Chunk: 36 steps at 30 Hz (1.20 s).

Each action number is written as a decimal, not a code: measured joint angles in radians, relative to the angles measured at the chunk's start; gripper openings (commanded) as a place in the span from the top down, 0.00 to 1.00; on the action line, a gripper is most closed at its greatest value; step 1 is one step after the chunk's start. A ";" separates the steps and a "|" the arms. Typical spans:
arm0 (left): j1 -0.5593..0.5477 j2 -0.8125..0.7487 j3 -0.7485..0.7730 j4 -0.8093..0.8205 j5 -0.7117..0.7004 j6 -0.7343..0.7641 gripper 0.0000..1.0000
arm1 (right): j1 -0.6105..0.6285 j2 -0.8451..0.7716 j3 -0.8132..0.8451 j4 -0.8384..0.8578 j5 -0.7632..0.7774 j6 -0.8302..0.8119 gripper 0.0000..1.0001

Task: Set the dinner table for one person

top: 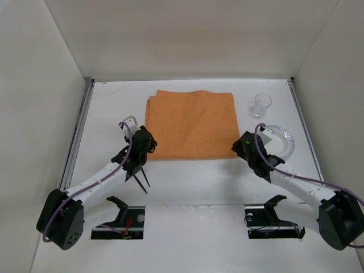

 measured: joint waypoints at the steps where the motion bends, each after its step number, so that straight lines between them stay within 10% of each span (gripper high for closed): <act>1: -0.019 0.017 0.034 0.003 -0.023 0.005 0.55 | -0.005 -0.021 0.000 -0.003 0.001 -0.010 0.39; 11: 0.029 0.417 0.282 0.141 0.000 0.009 0.59 | -0.059 0.087 0.111 0.084 -0.101 -0.123 0.70; 24: -0.214 0.276 0.058 0.232 0.067 -0.028 0.74 | 0.192 0.567 0.273 0.338 -0.344 -0.080 0.73; 31: -0.193 0.358 -0.043 0.280 0.080 -0.096 0.75 | 0.197 0.571 0.188 0.397 -0.336 0.008 0.74; 36: -0.230 0.299 -0.063 0.248 0.063 -0.090 0.71 | 0.197 0.454 0.122 0.370 -0.323 0.025 0.55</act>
